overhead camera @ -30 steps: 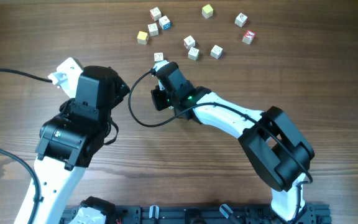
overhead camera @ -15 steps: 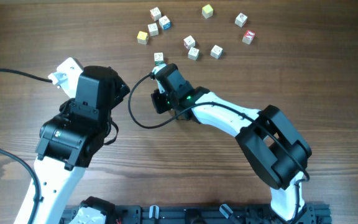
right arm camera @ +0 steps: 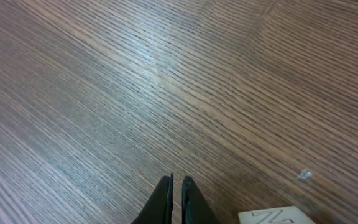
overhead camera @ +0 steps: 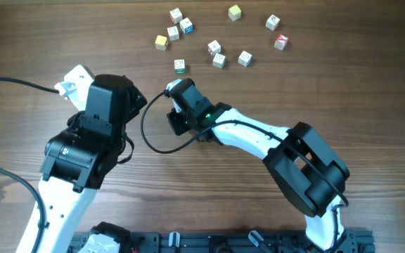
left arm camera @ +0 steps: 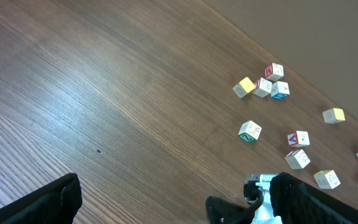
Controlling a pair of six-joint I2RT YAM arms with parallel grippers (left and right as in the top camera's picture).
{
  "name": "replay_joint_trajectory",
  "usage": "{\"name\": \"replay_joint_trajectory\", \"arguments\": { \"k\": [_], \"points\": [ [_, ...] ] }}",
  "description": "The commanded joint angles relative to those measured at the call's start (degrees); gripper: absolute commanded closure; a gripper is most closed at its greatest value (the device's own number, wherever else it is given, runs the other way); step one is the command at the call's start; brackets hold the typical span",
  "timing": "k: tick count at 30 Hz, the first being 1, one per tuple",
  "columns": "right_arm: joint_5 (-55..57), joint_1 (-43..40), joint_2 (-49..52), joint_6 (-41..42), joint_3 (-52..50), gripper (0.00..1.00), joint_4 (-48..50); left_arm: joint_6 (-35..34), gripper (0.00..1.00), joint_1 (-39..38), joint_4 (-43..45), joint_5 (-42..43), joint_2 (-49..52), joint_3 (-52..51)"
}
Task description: Form a circle
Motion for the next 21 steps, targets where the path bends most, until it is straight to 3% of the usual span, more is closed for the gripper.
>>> {"name": "replay_joint_trajectory", "arguments": {
  "k": [1, 21],
  "points": [
    [2.5, -0.1, 1.0, -1.0, 1.3, 0.94, -0.7, 0.9, 0.0, 0.5, 0.1, -1.0, 0.3, 0.6],
    [4.2, -0.1, 0.9, -0.7, 1.3, 0.95, -2.0, 0.9, 0.0, 0.5, 0.1, -1.0, 0.3, 0.6]
  ]
}}
